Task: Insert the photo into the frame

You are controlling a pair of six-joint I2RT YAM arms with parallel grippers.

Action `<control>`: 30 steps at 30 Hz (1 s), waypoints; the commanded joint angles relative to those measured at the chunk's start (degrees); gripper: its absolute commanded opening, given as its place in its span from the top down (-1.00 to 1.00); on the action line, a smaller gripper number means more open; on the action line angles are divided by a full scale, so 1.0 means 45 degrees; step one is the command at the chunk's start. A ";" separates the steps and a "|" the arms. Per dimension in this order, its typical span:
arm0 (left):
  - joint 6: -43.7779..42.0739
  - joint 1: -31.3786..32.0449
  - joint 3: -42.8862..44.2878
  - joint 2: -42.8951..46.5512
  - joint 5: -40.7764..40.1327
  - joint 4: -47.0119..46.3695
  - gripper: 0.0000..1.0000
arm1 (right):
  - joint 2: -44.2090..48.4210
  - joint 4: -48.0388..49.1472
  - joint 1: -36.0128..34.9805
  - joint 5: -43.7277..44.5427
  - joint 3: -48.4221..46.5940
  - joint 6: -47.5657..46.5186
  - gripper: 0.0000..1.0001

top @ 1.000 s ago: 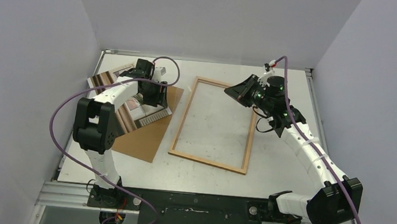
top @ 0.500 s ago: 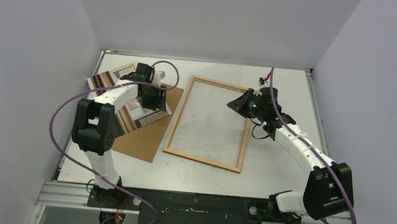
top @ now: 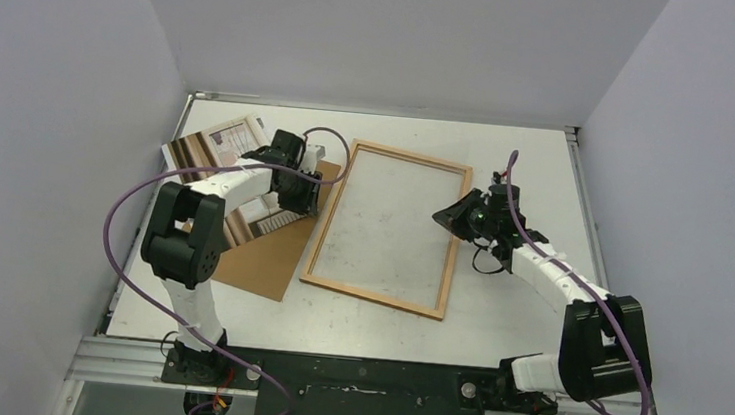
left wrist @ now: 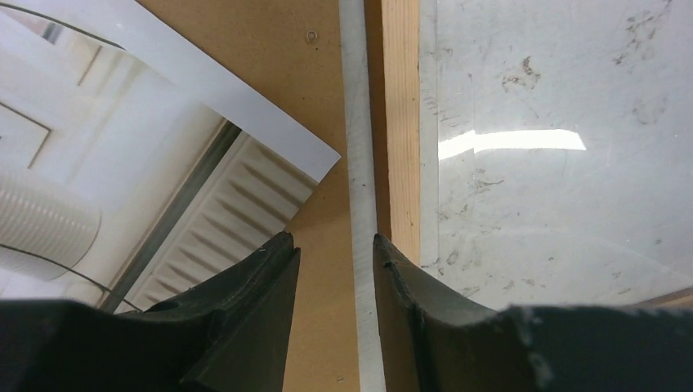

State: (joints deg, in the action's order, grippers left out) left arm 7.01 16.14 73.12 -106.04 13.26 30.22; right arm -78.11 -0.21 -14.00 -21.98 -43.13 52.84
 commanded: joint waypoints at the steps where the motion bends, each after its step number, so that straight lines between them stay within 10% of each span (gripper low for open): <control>1: -0.0577 0.0281 -0.0487 -0.0215 -0.0641 -0.1103 0.29 | 0.0677 0.1094 0.0112 -0.0266 0.0508 0.0904 0.89; 30: -0.0775 0.0942 -0.0606 -0.0801 -0.0862 -0.1383 0.48 | 0.0907 0.3141 0.0058 -0.1955 0.1088 0.3581 0.89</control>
State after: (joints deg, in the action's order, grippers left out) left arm 3.79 19.77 69.91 -107.92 8.97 24.82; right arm -75.55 8.49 -13.47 -28.40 -36.71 67.20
